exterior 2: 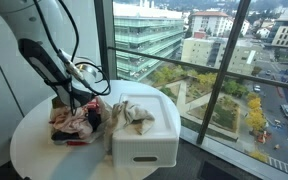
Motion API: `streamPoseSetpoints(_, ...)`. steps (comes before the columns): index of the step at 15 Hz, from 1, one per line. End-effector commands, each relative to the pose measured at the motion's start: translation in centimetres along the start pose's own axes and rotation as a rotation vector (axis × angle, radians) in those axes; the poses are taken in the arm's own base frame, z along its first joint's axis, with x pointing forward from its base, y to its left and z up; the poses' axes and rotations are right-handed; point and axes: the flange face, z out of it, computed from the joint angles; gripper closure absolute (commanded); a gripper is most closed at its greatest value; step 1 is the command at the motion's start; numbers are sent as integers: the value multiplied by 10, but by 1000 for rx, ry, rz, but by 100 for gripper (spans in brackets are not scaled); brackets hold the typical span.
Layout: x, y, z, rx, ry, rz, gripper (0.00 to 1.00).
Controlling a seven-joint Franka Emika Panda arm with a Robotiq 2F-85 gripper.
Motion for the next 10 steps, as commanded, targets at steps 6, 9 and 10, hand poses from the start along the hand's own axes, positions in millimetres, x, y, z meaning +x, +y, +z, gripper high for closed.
streamPoseSetpoints(6, -34, 19, 104, 59, -74, 60, 98)
streamPoseSetpoints(9, -75, 6, 118, 102, -161, 116, 98)
streamPoseSetpoints(10, -78, 8, 114, 98, -170, 141, 98)
